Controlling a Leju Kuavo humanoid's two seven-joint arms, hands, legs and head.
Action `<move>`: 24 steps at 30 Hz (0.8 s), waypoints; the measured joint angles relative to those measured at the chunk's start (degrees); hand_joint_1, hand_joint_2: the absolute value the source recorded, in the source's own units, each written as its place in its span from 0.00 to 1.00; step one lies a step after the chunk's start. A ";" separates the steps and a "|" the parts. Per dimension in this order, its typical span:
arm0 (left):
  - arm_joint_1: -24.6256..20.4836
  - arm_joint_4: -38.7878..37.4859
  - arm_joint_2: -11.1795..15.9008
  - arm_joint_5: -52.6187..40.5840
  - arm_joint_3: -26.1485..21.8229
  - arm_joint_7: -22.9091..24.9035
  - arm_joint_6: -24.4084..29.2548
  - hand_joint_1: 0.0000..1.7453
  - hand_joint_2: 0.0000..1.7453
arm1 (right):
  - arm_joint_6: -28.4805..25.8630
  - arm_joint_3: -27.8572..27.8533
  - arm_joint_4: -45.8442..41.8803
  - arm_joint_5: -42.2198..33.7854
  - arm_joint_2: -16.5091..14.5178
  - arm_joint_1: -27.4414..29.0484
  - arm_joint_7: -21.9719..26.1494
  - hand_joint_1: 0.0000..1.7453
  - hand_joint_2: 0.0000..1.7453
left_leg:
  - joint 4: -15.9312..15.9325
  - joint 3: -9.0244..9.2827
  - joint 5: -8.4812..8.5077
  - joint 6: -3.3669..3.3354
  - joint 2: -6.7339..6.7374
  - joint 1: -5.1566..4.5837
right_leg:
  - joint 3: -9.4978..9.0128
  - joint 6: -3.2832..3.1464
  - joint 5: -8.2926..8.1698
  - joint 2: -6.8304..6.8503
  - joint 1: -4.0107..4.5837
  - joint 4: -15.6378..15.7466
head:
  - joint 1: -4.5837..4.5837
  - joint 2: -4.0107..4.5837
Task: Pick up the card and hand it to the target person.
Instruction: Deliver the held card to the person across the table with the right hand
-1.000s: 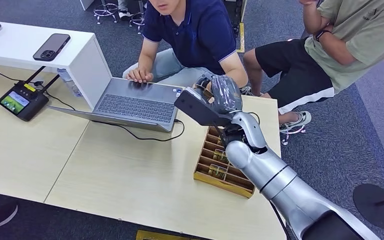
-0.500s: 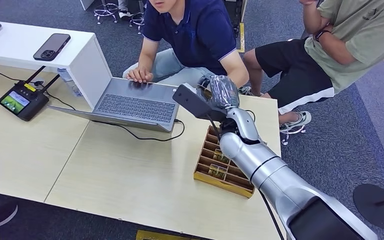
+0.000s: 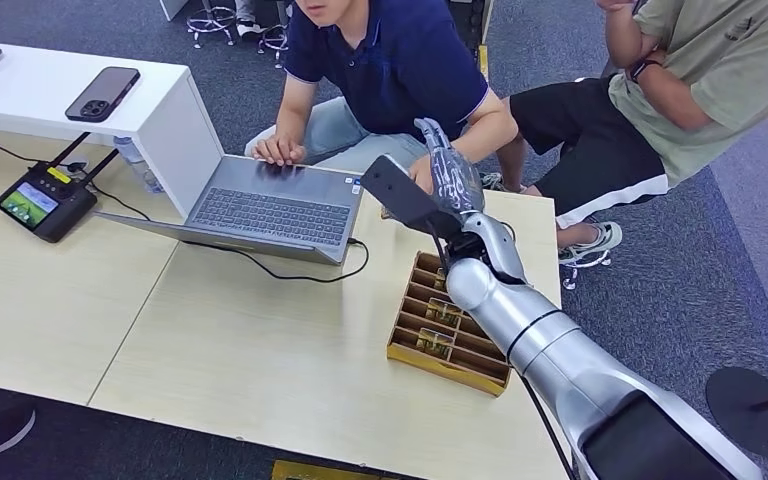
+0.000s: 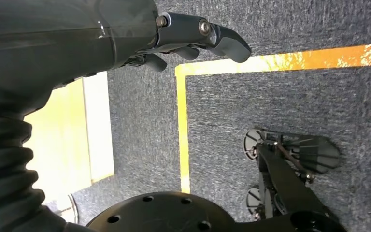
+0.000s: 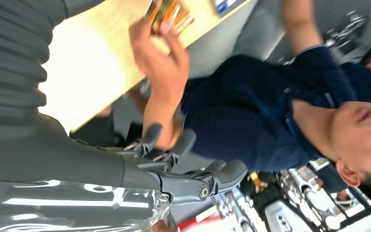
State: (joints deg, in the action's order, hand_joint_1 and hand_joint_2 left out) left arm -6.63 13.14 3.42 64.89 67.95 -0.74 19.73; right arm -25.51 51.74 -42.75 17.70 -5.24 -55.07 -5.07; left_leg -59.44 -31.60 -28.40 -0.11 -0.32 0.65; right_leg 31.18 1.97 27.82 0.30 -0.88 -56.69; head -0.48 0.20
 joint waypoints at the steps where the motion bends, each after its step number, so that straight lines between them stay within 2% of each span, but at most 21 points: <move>1: 0.04 0.00 0.01 0.21 0.00 -0.11 0.04 0.00 0.00 | 0.26 -0.23 -0.94 -2.69 0.31 0.22 1.00 0.00 1.00 | 0.00 0.01 0.00 0.00 0.00 0.00 | 0.00 0.00 0.00 0.00 0.00 0.00 | 0.00 0.00; 5: 0.23 0.00 0.07 1.45 -0.04 -0.44 0.18 0.00 0.00 | 2.47 -2.15 -7.46 -16.69 2.58 2.57 6.20 0.00 1.00 | -0.01 0.03 0.00 0.00 0.00 -0.01 | -0.01 0.00 0.00 0.00 0.00 0.02 | 0.00 0.00; 10: 0.62 -0.02 0.21 2.94 -0.12 -0.48 0.62 0.00 0.00 | 4.59 -5.49 -21.26 -28.51 8.55 7.88 9.14 0.00 1.00 | -0.02 0.03 -0.01 -0.01 0.01 -0.03 | 0.00 0.00 0.00 -0.02 -0.01 0.07 | 0.00 0.00; 17: 0.88 -0.02 0.62 4.35 -0.63 -0.03 1.26 0.00 0.00 | 5.38 -10.14 -40.10 -32.94 17.70 17.77 9.80 0.00 1.00 | -0.02 0.01 -0.03 0.00 0.01 -0.03 | 0.00 0.00 0.00 -0.02 -0.01 0.10 | 0.01 0.00; 21: 0.85 -0.02 0.74 5.02 -0.87 0.32 1.61 0.00 0.00 | 6.69 -12.18 -47.55 -32.98 21.34 23.37 10.68 0.00 1.00 | -0.01 0.07 -0.05 0.01 0.02 -0.01 | -0.02 0.01 0.00 -0.03 0.01 0.11 | -0.01 0.00; 24: 0.88 -0.02 0.86 5.83 -1.15 0.75 2.13 0.00 0.00 | 9.76 -14.12 -52.19 -32.77 23.34 31.15 13.07 0.00 1.00 | 0.00 0.03 -0.06 0.00 -0.03 0.01 | -0.03 0.01 0.01 0.05 0.03 0.12 | 0.01 0.00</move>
State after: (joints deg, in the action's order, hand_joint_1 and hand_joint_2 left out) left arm -5.75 13.11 4.27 70.72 66.81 0.01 21.86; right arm -15.76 37.61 -94.94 -15.06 18.10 -23.92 8.00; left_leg -59.44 -31.56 -28.46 -0.11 -0.34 0.66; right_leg 31.14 1.97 27.83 0.35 -0.85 -56.58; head -0.47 0.20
